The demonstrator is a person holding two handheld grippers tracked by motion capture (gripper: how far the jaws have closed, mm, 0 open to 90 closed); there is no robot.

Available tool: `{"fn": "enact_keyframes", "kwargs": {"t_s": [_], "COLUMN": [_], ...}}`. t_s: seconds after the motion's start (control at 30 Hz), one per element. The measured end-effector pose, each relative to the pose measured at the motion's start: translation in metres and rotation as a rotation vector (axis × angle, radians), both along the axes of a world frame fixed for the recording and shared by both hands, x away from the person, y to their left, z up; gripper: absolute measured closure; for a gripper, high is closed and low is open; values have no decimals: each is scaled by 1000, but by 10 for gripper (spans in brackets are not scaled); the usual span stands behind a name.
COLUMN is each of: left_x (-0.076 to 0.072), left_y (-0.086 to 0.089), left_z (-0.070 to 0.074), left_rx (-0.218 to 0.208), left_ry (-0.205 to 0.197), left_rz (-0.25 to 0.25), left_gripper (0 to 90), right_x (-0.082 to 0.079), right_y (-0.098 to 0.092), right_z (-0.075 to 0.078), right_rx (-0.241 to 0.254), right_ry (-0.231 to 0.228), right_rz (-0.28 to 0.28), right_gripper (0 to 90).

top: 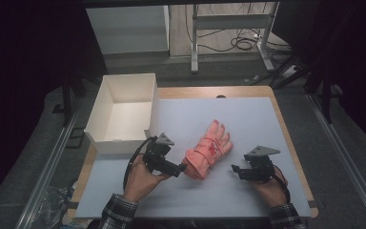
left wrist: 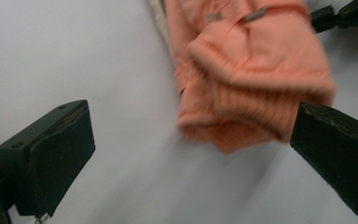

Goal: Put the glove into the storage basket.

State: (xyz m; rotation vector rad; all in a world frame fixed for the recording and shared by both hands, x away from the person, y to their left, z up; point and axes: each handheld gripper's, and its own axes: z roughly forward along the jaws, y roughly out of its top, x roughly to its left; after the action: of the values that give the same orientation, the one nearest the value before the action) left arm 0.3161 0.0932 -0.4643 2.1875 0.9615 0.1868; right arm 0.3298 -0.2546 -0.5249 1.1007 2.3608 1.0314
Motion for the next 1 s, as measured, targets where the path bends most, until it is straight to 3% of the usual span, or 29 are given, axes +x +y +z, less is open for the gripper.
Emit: {"fn": "enact_keyframes", "kwargs": {"t_s": [0.27,0.43,0.57,0.6,1.0], "left_x": [10,17,25,29,41], "left_y": [-40,-59,-78,-86,-96], "left_z": [15,14,6,0,-36], "left_rx": [18,24,56,89,120], "left_ry": [-15,-14,-10,-16,65], "left_rz": [-28,-38,-32,-20,-10], "left_gripper": [0,0,0,0,0], "right_x": [5,7,8,8,8], "right_y": [-25,-34,-37,-38,-38], "right_z": [0,-1,-2,-2,-2], "right_rx": [-8,-7,-3,2,-7], "right_ry": [0,-2,-8,-6,-11], "right_rz": [-63,-86,-90,-90,-88], "right_gripper": [277,276,276,276,275]}}
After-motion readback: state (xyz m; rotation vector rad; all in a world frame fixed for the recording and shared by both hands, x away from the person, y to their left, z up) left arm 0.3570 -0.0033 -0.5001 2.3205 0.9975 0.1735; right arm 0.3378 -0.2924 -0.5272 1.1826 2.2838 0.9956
